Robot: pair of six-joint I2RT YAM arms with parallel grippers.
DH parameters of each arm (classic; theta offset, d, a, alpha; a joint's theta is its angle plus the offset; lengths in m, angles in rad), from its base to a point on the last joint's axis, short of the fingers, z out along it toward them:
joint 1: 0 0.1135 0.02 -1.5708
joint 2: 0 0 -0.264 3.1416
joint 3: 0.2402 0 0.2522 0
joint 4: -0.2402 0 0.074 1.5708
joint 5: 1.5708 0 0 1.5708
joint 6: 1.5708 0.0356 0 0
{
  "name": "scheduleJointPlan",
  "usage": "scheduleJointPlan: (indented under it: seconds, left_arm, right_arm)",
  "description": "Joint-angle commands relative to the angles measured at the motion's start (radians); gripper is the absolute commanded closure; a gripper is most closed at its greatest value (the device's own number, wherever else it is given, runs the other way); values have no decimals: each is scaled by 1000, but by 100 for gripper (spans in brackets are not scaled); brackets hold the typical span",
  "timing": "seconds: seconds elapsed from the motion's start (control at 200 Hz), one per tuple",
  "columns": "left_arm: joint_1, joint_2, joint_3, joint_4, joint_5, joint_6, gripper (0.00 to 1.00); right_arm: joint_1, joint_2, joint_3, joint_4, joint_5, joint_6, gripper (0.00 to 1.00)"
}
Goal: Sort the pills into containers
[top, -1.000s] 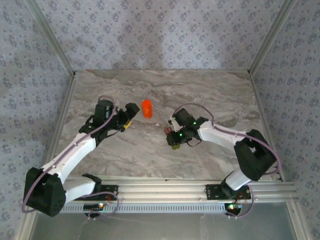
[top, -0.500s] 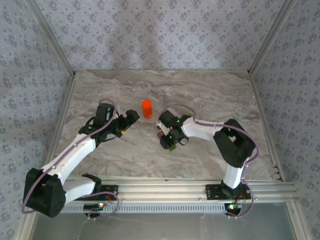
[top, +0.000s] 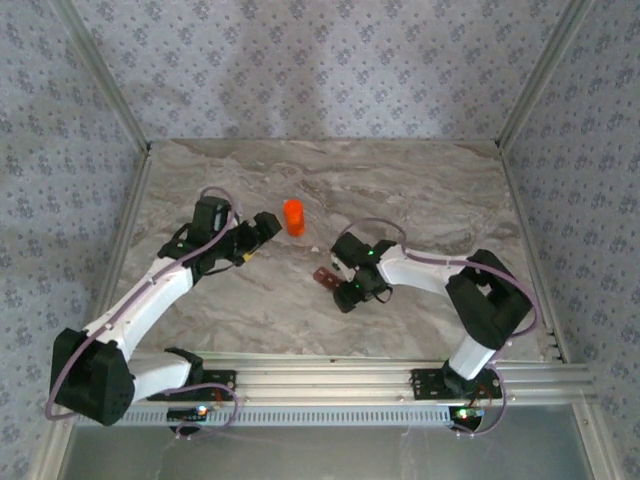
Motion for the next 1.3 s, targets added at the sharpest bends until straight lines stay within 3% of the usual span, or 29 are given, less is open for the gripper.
scheduleJointPlan:
  seconds: [0.0, 0.32, 0.475, 0.625, 0.72, 0.985, 1.294]
  left_arm:
    - [-13, 24, 62, -54, 15, 66, 4]
    - [-121, 133, 196, -181, -19, 219, 4]
    - [-173, 185, 234, -248, -35, 303, 4]
    - [-230, 246, 248, -296, -27, 374, 3]
    - [-257, 277, 248, -332, -81, 411, 4]
    - [-297, 316, 217, -374, -215, 521, 5]
    - [-367, 363, 184, -387, -290, 583, 5]
  right_arm:
    - [-61, -50, -28, -50, 45, 59, 28]
    - [-236, -118, 31, -124, 30, 88, 30]
    - [-271, -227, 15, -96, -78, 182, 30]
    - [-267, -220, 15, 11, -136, 264, 29]
    - [-248, -176, 20, 55, -148, 303, 29]
    - [-175, -65, 70, 73, -113, 321, 29]
    - [-155, 4, 70, 77, -77, 331, 29]
